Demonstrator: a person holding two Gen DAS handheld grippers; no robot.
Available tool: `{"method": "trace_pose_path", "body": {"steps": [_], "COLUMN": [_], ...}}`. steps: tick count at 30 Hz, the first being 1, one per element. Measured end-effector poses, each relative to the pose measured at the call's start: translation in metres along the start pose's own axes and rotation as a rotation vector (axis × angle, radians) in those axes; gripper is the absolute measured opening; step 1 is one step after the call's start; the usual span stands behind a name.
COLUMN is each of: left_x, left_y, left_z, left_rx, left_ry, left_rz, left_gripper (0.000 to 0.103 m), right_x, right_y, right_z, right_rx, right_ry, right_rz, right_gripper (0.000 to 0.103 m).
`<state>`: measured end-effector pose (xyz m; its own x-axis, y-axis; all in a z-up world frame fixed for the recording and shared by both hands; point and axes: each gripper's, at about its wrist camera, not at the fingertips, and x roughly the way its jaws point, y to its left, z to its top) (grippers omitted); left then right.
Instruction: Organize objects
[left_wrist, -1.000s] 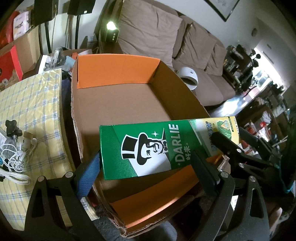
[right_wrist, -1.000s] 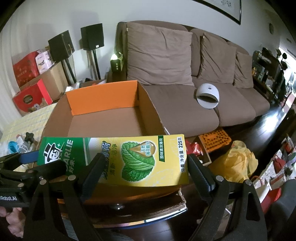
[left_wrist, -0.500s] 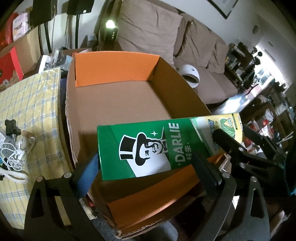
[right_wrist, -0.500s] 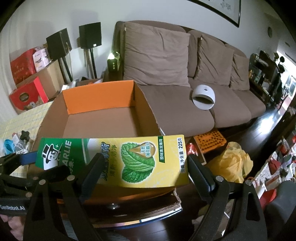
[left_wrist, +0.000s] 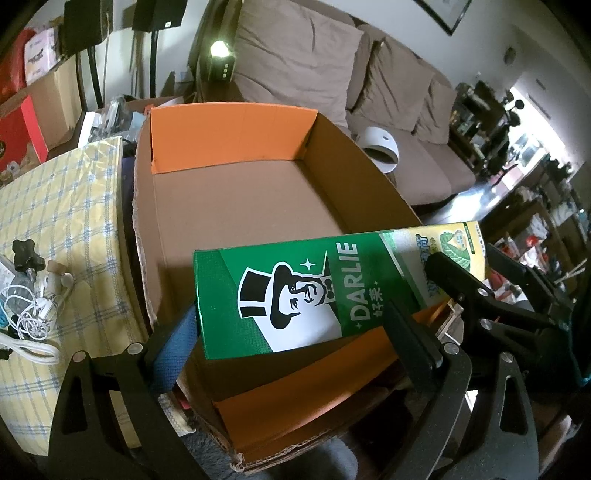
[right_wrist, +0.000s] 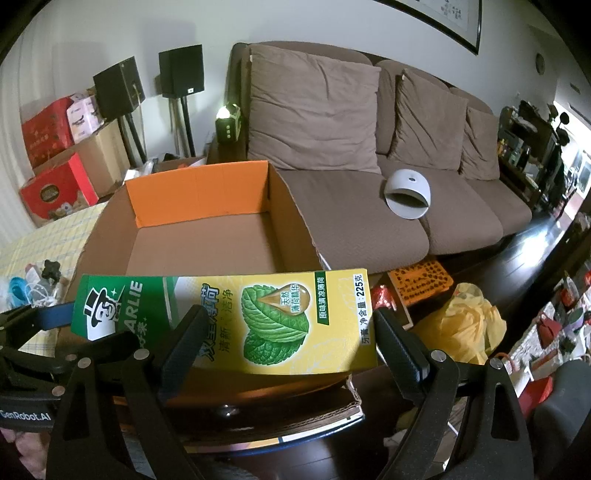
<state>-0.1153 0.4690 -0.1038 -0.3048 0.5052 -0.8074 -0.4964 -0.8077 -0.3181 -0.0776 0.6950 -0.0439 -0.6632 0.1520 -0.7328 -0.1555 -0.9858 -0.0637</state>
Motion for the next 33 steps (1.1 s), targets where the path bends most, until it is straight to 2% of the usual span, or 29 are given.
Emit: {"method": "trace_pose_path", "body": {"steps": [7, 22, 31, 32, 33], "left_x": [-0.001, -0.011, -0.015, -0.014, -0.014], "left_y": [0.003, 0.006, 0.009, 0.009, 0.007], "left_z": [0.002, 0.0, 0.001, 0.001, 0.001], "left_rx": [-0.004, -0.006, -0.012, -0.009, 0.002], "left_ry": [0.004, -0.017, -0.039, -0.038, -0.028], "left_rz": [-0.026, -0.03, -0.004, -0.01, -0.045], "left_gripper": [0.096, 0.093, 0.08, 0.073, 0.066], "right_x": [-0.001, -0.006, -0.009, -0.009, -0.009], "right_y": [0.0, 0.011, 0.01, 0.009, 0.009], "right_z": [0.001, 0.002, 0.002, 0.002, 0.002], "right_rx": [0.001, -0.028, -0.044, -0.046, -0.05], "right_ry": [-0.002, -0.01, -0.021, -0.024, -0.024], "right_rz": [0.003, -0.018, -0.037, -0.044, -0.045], "right_gripper": [0.091, 0.09, 0.08, 0.076, 0.068]}}
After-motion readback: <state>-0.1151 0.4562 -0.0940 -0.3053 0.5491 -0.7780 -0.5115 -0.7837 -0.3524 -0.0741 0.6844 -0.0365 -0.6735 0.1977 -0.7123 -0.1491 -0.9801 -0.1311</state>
